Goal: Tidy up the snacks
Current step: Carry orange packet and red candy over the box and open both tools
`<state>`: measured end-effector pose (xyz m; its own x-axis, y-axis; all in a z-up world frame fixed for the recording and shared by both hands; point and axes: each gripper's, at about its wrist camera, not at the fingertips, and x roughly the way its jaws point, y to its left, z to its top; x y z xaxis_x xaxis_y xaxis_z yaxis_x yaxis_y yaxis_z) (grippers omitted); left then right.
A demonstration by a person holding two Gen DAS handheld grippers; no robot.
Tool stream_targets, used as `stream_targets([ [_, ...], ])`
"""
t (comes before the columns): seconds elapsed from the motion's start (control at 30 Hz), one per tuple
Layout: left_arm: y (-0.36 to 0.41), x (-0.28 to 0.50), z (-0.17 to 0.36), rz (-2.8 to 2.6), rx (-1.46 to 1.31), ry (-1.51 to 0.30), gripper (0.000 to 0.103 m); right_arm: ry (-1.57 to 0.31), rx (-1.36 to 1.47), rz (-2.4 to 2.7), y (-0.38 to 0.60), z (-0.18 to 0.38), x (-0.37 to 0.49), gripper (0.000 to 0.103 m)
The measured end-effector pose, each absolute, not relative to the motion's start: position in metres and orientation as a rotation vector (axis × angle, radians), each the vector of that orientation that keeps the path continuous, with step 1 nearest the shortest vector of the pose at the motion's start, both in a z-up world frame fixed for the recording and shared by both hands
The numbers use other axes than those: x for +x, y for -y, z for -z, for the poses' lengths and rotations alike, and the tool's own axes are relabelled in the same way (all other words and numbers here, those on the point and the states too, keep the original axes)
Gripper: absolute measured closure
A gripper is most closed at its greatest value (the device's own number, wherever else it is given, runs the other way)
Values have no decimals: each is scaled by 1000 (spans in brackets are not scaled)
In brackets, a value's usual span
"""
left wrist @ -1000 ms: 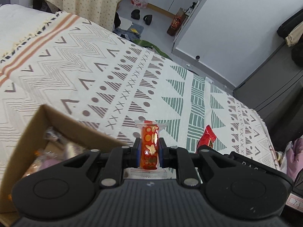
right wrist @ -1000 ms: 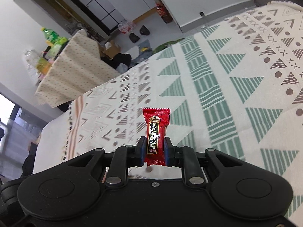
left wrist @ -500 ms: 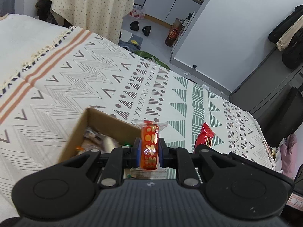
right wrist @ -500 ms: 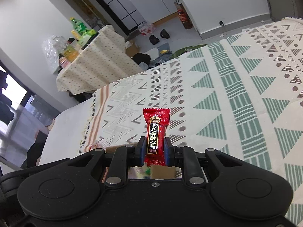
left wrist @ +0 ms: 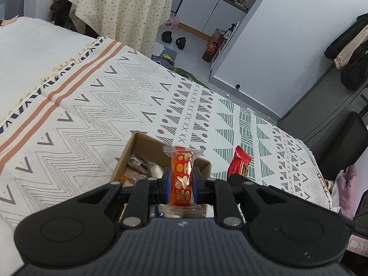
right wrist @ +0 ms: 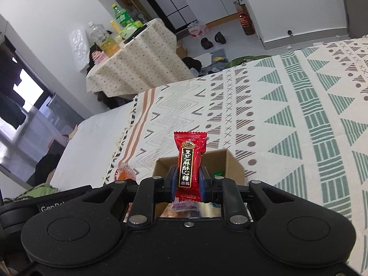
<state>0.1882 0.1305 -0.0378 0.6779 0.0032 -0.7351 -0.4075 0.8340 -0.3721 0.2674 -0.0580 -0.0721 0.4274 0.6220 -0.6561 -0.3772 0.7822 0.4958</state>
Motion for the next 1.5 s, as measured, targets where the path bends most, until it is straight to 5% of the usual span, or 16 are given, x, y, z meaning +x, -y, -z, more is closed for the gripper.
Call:
stream_targets([
  [0.67, -147, 174, 57, -247, -594, -842, 86, -1001, 270, -597, 51, 102, 260, 70],
  [1.2, -135, 168, 62, -241, -582, -888, 82, -993, 337, -559, 90, 96, 240, 39],
  [1.37, -136, 159, 60, -260, -578, -900, 70, -984, 349, -542, 101, 95, 232, 31],
  [1.5, -132, 150, 56, -273, -562, -899, 50, -963, 352, -534, 109, 91, 223, 21],
])
